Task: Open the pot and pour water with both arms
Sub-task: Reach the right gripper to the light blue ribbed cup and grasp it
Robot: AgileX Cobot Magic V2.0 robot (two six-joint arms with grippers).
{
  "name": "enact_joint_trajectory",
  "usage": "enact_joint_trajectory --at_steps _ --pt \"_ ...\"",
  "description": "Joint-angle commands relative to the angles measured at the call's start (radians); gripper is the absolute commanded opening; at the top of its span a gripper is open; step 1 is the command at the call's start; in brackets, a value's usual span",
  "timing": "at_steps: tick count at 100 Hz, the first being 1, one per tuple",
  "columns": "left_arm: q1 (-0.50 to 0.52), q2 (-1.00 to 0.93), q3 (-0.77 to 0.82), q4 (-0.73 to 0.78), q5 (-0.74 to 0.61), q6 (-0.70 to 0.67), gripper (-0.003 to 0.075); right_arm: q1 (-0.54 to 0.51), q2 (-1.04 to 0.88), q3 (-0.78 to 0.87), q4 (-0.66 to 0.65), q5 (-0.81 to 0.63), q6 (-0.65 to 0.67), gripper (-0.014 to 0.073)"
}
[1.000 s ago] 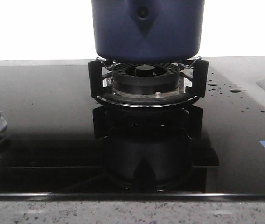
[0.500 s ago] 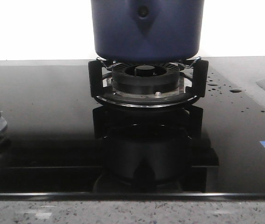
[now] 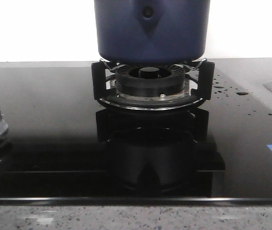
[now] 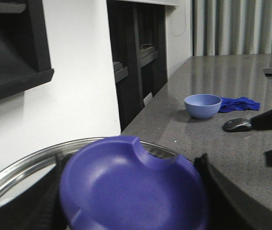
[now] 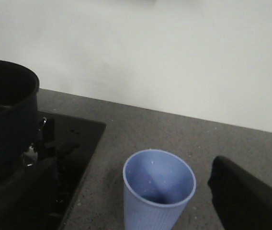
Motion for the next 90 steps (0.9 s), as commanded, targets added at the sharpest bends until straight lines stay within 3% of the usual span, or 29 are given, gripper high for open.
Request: enact_joint_trajectory --at_steps 1,34,90 --pt "0.003 -0.046 -0.034 -0.099 0.012 -0.013 0.0242 -0.006 0.012 0.045 -0.009 -0.127 0.020 0.0586" --pt "0.001 -0.042 -0.034 -0.099 0.012 -0.013 0.0242 -0.006 0.039 0.233 0.103 -0.384 0.020 0.0586" --pt "0.001 -0.040 -0.034 -0.101 0.012 -0.013 0.0242 0.009 0.276 0.235 0.162 -0.525 0.020 0.0585"
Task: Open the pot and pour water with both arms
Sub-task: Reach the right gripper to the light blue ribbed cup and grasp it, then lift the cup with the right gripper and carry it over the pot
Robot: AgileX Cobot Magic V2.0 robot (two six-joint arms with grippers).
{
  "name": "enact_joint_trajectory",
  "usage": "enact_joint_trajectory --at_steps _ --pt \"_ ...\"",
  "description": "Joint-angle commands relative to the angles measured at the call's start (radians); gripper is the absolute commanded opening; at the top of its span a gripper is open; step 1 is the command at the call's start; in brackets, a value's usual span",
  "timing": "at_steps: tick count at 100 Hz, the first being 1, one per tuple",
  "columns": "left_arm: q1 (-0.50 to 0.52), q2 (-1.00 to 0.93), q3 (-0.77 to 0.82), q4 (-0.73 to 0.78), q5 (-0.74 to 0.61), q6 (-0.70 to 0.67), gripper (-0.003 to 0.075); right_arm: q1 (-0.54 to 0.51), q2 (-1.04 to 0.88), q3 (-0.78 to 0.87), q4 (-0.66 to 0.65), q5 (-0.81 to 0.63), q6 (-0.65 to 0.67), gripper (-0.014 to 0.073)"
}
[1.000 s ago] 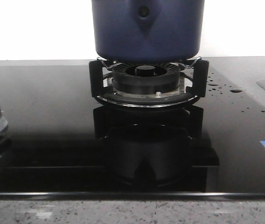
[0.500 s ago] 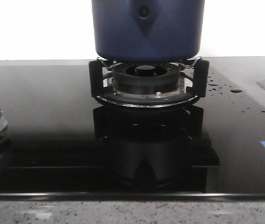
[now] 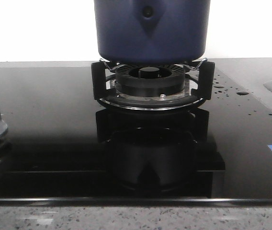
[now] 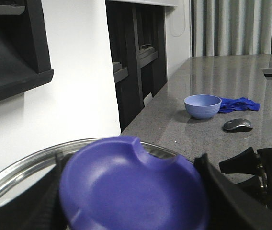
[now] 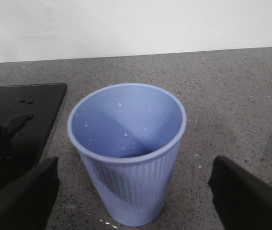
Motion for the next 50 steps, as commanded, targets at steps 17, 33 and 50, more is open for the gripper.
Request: enact_joint_trajectory --at_steps 17,33,50 --pt "0.001 -0.036 -0.034 -0.103 0.011 -0.009 0.0242 0.056 0.076 -0.025 0.005 -0.168 0.000 0.0585" --pt "0.001 -0.036 -0.034 -0.103 0.011 -0.009 0.0242 0.083 0.135 -0.027 0.005 -0.233 0.000 0.0585" --pt "0.001 -0.036 -0.034 -0.103 0.011 -0.009 0.0242 0.083 0.197 -0.027 0.005 -0.313 0.001 0.0585"
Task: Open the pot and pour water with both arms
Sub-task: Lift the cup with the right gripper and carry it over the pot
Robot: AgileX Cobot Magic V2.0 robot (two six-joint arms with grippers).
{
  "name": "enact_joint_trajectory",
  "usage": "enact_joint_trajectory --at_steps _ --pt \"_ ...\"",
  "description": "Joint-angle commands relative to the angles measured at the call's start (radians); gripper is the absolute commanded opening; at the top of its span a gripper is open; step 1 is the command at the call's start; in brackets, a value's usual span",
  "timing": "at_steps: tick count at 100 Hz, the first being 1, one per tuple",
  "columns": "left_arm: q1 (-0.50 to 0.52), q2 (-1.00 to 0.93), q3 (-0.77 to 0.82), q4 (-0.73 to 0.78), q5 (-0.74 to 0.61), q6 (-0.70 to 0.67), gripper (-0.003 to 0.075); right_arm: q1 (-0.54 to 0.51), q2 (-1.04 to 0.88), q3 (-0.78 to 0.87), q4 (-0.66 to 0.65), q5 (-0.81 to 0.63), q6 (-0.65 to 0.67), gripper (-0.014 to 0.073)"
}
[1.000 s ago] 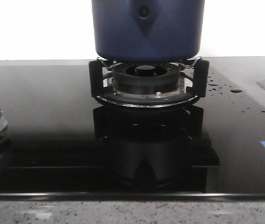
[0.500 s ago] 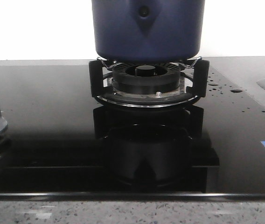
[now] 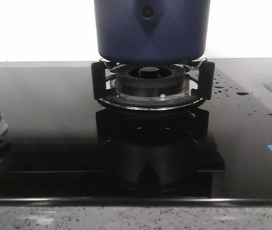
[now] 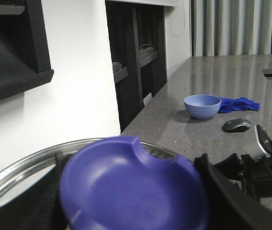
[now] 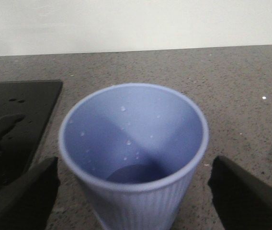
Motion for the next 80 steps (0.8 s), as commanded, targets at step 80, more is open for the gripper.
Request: enact_joint_trajectory --at_steps 80 --pt "0.001 -0.036 -0.034 -0.101 0.011 -0.009 0.0242 0.007 0.225 -0.027 -0.135 -0.366 0.190 0.0584"
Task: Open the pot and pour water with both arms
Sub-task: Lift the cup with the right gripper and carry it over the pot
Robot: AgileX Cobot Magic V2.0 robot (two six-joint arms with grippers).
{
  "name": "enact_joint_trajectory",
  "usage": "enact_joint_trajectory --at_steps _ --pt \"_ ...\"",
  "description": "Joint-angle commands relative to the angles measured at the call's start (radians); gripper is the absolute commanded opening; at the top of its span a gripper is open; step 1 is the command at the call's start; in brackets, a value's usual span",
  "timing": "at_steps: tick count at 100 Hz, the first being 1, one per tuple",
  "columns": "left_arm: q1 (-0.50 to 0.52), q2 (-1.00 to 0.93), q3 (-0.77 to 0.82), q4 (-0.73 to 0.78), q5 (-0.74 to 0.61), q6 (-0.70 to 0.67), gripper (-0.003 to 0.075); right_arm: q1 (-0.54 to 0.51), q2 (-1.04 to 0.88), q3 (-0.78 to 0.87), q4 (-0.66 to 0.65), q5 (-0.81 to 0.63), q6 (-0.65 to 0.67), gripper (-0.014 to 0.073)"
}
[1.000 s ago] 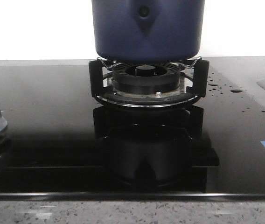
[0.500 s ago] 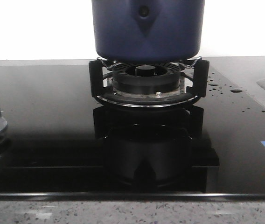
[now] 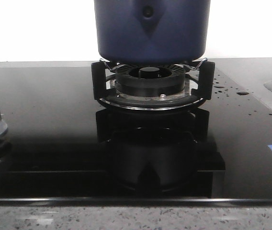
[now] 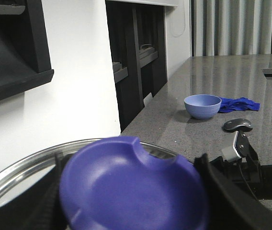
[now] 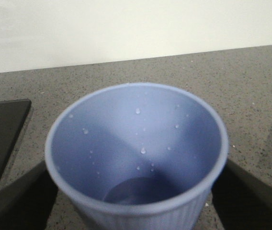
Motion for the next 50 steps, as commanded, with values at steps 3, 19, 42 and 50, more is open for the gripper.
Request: enact_joint_trajectory --at_steps 3,19,42,50 --pt "0.001 -0.036 -0.034 -0.101 0.013 -0.009 0.0242 0.003 0.015 -0.027 -0.033 -0.111 0.028 0.0584" --pt "0.001 -0.036 -0.034 -0.098 0.021 -0.009 0.0242 0.003 0.060 -0.029 -0.060 -0.143 0.074 0.0581" --pt "0.001 -0.036 -0.034 -0.076 0.034 -0.009 0.0242 0.003 0.094 -0.029 -0.150 -0.165 0.131 0.0385" --pt "0.001 -0.036 -0.034 -0.076 0.036 -0.009 0.0242 0.003 0.094 -0.029 -0.157 -0.183 0.133 0.0301"
